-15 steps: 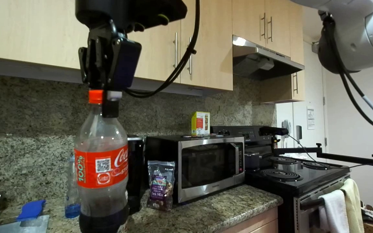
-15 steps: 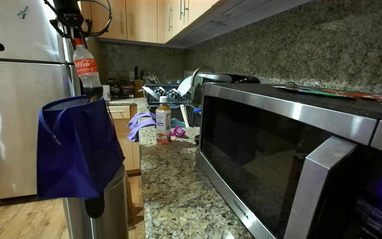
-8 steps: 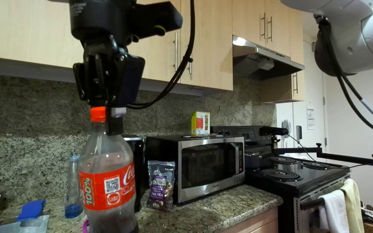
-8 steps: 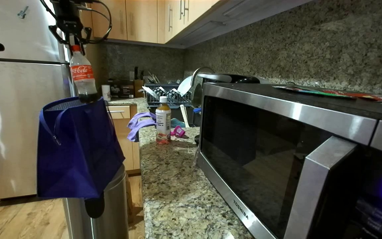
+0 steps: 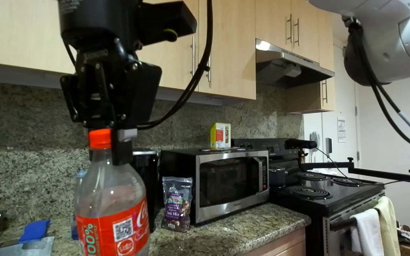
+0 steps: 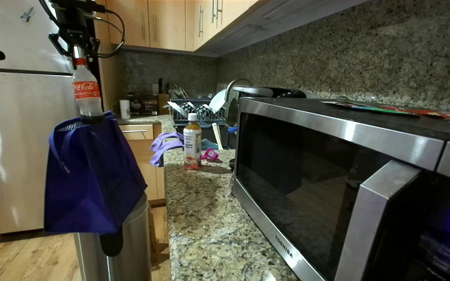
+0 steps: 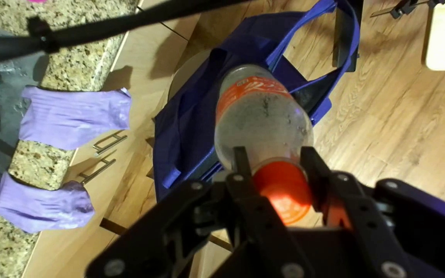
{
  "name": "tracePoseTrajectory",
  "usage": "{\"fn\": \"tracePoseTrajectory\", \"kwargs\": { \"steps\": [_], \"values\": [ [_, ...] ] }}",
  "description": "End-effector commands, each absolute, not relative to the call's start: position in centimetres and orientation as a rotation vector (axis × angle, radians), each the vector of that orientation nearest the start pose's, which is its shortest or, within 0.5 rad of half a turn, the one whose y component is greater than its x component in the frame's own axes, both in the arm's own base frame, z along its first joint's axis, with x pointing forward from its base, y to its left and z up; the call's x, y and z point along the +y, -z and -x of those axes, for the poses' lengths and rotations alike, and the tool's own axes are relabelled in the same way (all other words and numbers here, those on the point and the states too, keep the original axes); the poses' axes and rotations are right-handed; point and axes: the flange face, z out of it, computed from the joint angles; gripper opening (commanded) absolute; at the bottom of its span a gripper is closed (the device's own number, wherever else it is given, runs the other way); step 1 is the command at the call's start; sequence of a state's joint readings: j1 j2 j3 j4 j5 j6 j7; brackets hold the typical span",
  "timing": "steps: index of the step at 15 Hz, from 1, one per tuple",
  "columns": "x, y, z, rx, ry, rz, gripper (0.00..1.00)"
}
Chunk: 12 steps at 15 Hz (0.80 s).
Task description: Put the Coca-Cola bottle in the blue bag
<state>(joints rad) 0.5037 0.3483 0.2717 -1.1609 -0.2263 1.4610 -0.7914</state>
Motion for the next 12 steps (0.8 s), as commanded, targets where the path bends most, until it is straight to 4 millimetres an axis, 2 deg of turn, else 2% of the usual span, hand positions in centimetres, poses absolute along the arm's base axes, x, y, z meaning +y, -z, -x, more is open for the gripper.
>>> {"fn": "tracePoseTrajectory", "kwargs": {
  "steps": [1,7,9,12],
  "values": [
    [41.3,-62.1,-48.5,-2.340,-0.019,2.292,0.12],
    [42.8,-64.8,-45.5,-2.398,0.076,2.249,0.12],
    [42.5,-64.9,-45.8,-2.392,0.072,2.230,0.12],
    [41.6,-63.9,-47.7,-2.393,0.052,2.185,0.12]
  ]
}}
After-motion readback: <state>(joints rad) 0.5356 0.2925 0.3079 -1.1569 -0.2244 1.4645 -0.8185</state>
